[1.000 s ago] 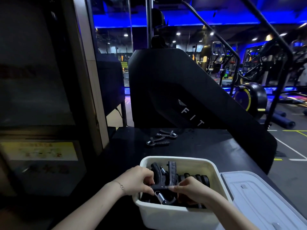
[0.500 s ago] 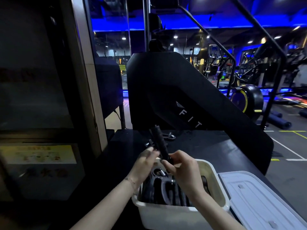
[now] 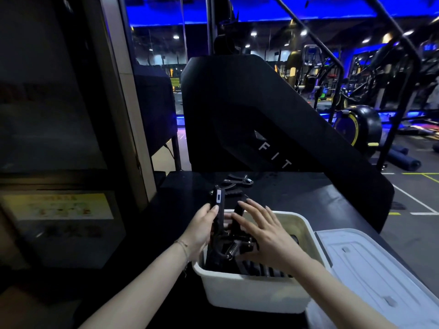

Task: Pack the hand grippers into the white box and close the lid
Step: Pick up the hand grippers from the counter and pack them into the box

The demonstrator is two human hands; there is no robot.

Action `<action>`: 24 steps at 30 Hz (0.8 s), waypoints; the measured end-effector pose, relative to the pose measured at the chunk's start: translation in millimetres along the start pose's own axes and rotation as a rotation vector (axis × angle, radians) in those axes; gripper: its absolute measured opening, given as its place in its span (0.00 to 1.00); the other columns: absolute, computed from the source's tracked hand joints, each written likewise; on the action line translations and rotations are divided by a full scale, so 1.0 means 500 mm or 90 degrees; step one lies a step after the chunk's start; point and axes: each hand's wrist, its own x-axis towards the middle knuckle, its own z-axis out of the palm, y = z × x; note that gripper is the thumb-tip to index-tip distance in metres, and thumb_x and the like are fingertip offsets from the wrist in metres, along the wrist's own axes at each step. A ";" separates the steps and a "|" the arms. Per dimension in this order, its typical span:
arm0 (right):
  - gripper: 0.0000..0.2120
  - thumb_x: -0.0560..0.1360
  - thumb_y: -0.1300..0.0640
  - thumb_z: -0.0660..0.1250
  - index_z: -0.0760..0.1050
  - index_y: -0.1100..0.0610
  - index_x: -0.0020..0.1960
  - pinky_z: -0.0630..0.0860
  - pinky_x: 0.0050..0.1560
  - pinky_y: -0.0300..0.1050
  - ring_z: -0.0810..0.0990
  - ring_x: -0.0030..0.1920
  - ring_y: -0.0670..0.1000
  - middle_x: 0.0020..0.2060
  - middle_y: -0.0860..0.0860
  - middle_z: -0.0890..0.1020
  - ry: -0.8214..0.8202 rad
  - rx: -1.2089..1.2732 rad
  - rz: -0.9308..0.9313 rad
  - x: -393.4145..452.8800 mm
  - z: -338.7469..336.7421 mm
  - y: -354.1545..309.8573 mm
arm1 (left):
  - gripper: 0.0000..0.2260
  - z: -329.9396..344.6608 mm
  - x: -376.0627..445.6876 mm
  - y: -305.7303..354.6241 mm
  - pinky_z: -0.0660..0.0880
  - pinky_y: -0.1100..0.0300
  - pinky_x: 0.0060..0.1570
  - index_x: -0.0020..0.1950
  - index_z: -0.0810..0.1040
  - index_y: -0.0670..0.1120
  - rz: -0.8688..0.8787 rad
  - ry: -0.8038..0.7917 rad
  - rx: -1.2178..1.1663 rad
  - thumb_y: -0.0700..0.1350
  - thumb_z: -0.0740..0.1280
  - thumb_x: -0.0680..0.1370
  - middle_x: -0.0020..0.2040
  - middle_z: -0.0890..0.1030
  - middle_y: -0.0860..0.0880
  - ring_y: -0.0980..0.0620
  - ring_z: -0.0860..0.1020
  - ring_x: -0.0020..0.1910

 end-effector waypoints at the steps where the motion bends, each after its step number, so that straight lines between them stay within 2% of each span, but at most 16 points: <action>1: 0.43 0.63 0.32 0.62 0.57 0.47 0.73 0.54 0.70 0.58 0.49 0.75 0.51 0.75 0.53 0.59 -0.029 -0.007 0.000 -0.003 -0.004 0.010 | 0.10 -0.002 0.001 -0.004 0.78 0.59 0.38 0.50 0.74 0.45 -0.017 -0.009 0.007 0.43 0.54 0.83 0.46 0.82 0.44 0.51 0.82 0.40; 4: 0.44 0.64 0.32 0.60 0.54 0.46 0.75 0.48 0.72 0.55 0.45 0.76 0.50 0.77 0.50 0.52 -0.102 -0.002 0.002 -0.007 -0.018 0.028 | 0.12 -0.005 0.000 -0.016 0.78 0.59 0.39 0.56 0.74 0.42 -0.058 -0.064 0.006 0.42 0.52 0.83 0.47 0.81 0.40 0.50 0.81 0.39; 6: 0.43 0.64 0.34 0.64 0.56 0.47 0.74 0.52 0.73 0.52 0.52 0.76 0.52 0.76 0.51 0.55 -0.133 0.022 0.003 -0.007 -0.023 0.031 | 0.13 -0.007 0.002 -0.024 0.78 0.59 0.39 0.61 0.73 0.39 -0.079 -0.088 0.006 0.42 0.53 0.83 0.48 0.79 0.38 0.51 0.81 0.37; 8: 0.42 0.64 0.40 0.70 0.60 0.49 0.73 0.61 0.71 0.46 0.62 0.72 0.54 0.73 0.53 0.62 -0.152 0.043 0.009 -0.006 -0.022 0.029 | 0.12 -0.011 0.007 -0.033 0.78 0.55 0.46 0.60 0.75 0.40 -0.081 -0.079 0.078 0.43 0.56 0.82 0.50 0.81 0.37 0.47 0.81 0.43; 9: 0.42 0.63 0.42 0.72 0.60 0.50 0.73 0.62 0.69 0.43 0.64 0.71 0.53 0.72 0.52 0.62 -0.172 0.057 0.021 -0.006 -0.019 0.030 | 0.11 -0.015 0.012 -0.035 0.76 0.53 0.48 0.59 0.76 0.42 -0.057 -0.063 0.161 0.43 0.58 0.81 0.51 0.82 0.37 0.45 0.81 0.46; 11: 0.43 0.63 0.46 0.74 0.59 0.50 0.73 0.60 0.69 0.39 0.62 0.71 0.52 0.73 0.52 0.60 -0.218 0.077 0.046 -0.007 -0.014 0.031 | 0.10 -0.024 0.018 -0.037 0.77 0.55 0.50 0.59 0.77 0.48 0.008 -0.051 0.346 0.44 0.65 0.78 0.51 0.83 0.43 0.49 0.81 0.49; 13: 0.41 0.64 0.49 0.73 0.59 0.51 0.73 0.60 0.68 0.37 0.61 0.72 0.51 0.73 0.51 0.58 -0.241 0.090 0.056 -0.006 -0.007 0.033 | 0.19 -0.033 0.020 -0.041 0.77 0.62 0.54 0.64 0.74 0.50 0.033 -0.048 0.472 0.45 0.70 0.74 0.55 0.81 0.50 0.57 0.79 0.52; 15: 0.39 0.65 0.53 0.73 0.61 0.52 0.72 0.63 0.66 0.38 0.61 0.73 0.50 0.73 0.51 0.58 -0.254 0.127 0.067 -0.004 0.003 0.035 | 0.25 -0.039 0.021 -0.048 0.73 0.60 0.61 0.68 0.71 0.50 0.039 -0.051 0.534 0.46 0.72 0.72 0.62 0.76 0.52 0.57 0.76 0.58; 17: 0.38 0.66 0.56 0.72 0.60 0.52 0.71 0.66 0.67 0.40 0.58 0.74 0.49 0.74 0.49 0.57 -0.261 0.185 0.092 -0.003 0.012 0.036 | 0.26 -0.038 0.019 -0.052 0.69 0.63 0.64 0.69 0.70 0.50 0.077 -0.048 0.584 0.46 0.72 0.72 0.65 0.71 0.55 0.58 0.72 0.62; 19: 0.39 0.66 0.59 0.71 0.58 0.52 0.73 0.63 0.69 0.39 0.50 0.76 0.46 0.75 0.47 0.54 -0.270 0.225 0.097 -0.002 0.021 0.036 | 0.26 -0.038 0.023 -0.054 0.62 0.69 0.63 0.70 0.68 0.50 0.127 -0.044 0.619 0.47 0.71 0.73 0.66 0.68 0.57 0.61 0.67 0.64; 20: 0.40 0.67 0.62 0.70 0.56 0.52 0.74 0.60 0.70 0.37 0.47 0.76 0.44 0.76 0.47 0.52 -0.278 0.236 0.088 -0.002 0.023 0.033 | 0.26 -0.038 0.026 -0.057 0.60 0.69 0.64 0.70 0.68 0.49 0.148 -0.048 0.635 0.47 0.71 0.73 0.68 0.67 0.56 0.61 0.66 0.65; 22: 0.42 0.68 0.66 0.67 0.51 0.52 0.76 0.55 0.71 0.34 0.42 0.75 0.42 0.76 0.45 0.49 -0.304 0.250 0.065 -0.001 0.027 0.026 | 0.30 -0.038 0.033 -0.066 0.59 0.58 0.72 0.71 0.66 0.49 0.161 -0.067 0.675 0.53 0.69 0.71 0.73 0.63 0.55 0.59 0.62 0.71; 24: 0.43 0.68 0.71 0.63 0.48 0.53 0.76 0.55 0.73 0.37 0.43 0.75 0.43 0.76 0.45 0.47 -0.320 0.259 0.059 -0.001 0.028 0.027 | 0.32 -0.039 0.038 -0.075 0.59 0.48 0.72 0.73 0.64 0.50 0.152 -0.079 0.736 0.58 0.63 0.71 0.75 0.59 0.55 0.58 0.56 0.75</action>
